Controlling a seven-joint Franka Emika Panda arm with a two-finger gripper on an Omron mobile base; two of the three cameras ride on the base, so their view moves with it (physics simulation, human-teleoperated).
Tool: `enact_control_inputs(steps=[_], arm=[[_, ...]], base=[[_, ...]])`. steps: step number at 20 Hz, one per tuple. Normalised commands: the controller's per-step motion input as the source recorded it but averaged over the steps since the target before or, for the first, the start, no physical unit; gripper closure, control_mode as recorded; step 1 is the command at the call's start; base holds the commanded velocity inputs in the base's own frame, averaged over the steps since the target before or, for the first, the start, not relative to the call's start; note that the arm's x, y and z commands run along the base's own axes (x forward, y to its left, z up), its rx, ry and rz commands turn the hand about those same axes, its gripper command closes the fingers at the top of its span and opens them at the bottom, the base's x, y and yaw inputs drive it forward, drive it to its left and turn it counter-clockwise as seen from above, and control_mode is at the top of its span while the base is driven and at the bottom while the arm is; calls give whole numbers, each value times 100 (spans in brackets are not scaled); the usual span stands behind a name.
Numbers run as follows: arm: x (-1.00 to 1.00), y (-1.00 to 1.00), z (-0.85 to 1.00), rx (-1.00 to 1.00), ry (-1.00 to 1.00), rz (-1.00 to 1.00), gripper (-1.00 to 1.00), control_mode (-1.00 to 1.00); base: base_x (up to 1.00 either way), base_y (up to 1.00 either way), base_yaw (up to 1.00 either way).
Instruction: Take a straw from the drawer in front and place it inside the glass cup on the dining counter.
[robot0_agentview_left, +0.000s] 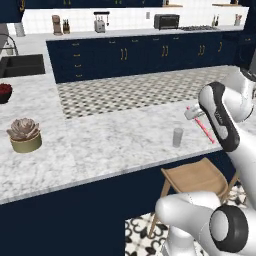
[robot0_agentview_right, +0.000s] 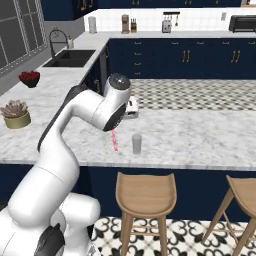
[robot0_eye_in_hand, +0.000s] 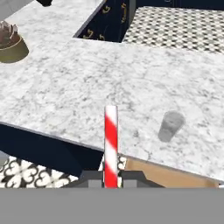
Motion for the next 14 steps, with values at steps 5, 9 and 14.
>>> enact_control_inputs(steps=[5,9,14], arm=[[2,-55,3,28,-26,34,100,-100],[29,-10,0,22,-18,33,100,-100],[51,7,0,15,-8,29,100,-100]], base=[[0,0,0],[0,0,0],[0,0,0]])
